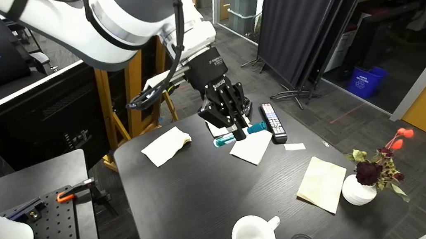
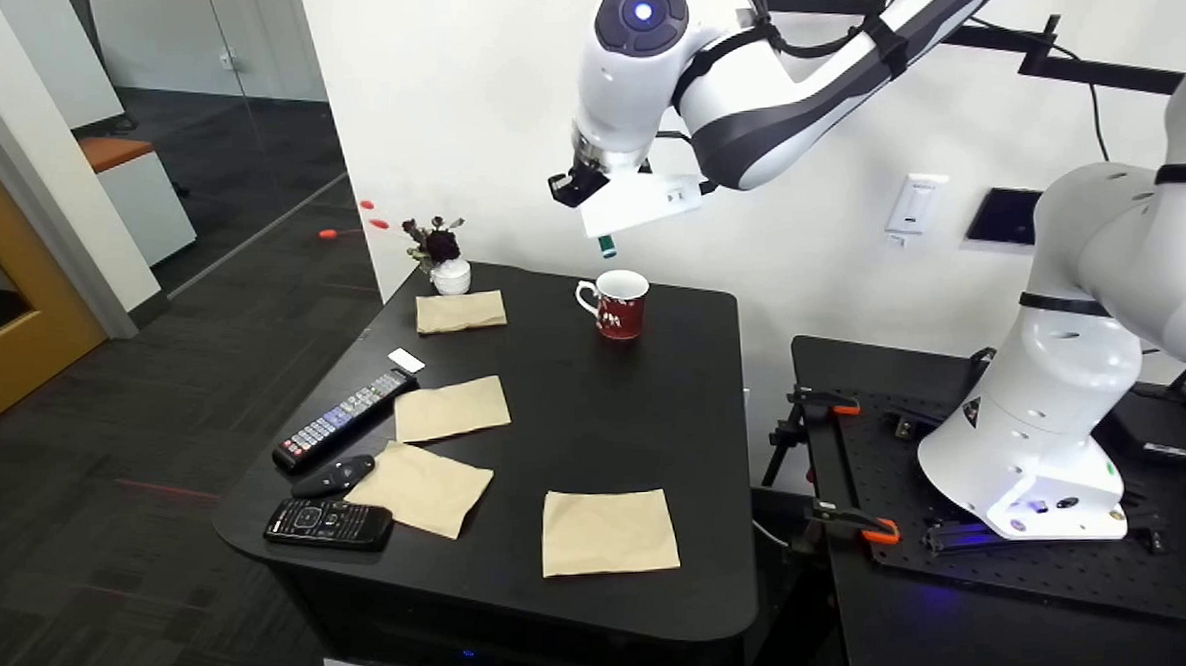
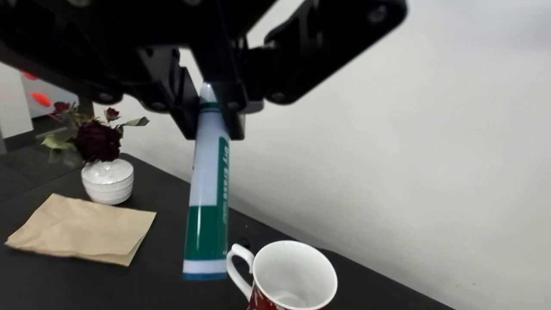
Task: Pick up the marker and put it in the cup
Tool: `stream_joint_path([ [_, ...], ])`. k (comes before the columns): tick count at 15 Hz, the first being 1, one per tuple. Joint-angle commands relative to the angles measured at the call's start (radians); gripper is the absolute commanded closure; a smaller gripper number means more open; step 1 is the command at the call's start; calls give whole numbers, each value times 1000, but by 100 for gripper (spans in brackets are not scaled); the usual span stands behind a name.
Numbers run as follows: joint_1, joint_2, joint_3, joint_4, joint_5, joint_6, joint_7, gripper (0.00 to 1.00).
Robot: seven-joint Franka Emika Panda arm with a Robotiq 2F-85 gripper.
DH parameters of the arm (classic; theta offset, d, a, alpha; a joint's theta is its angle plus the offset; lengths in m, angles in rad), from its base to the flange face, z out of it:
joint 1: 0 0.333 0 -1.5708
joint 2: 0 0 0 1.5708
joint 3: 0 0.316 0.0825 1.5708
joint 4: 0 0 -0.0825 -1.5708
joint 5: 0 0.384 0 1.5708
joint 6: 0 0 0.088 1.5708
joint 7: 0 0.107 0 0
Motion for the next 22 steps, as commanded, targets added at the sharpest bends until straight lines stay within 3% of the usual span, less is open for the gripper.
stream_joint_path([
  [1,-17,5,20,4,-114,-85,218,95],
  [6,-18,36,15,11,-154,-206,448,95],
  [13,-34,154,-1,50,-194,-292,661,95],
  [22,-60,380,-20,189,-204,-304,669,95],
])
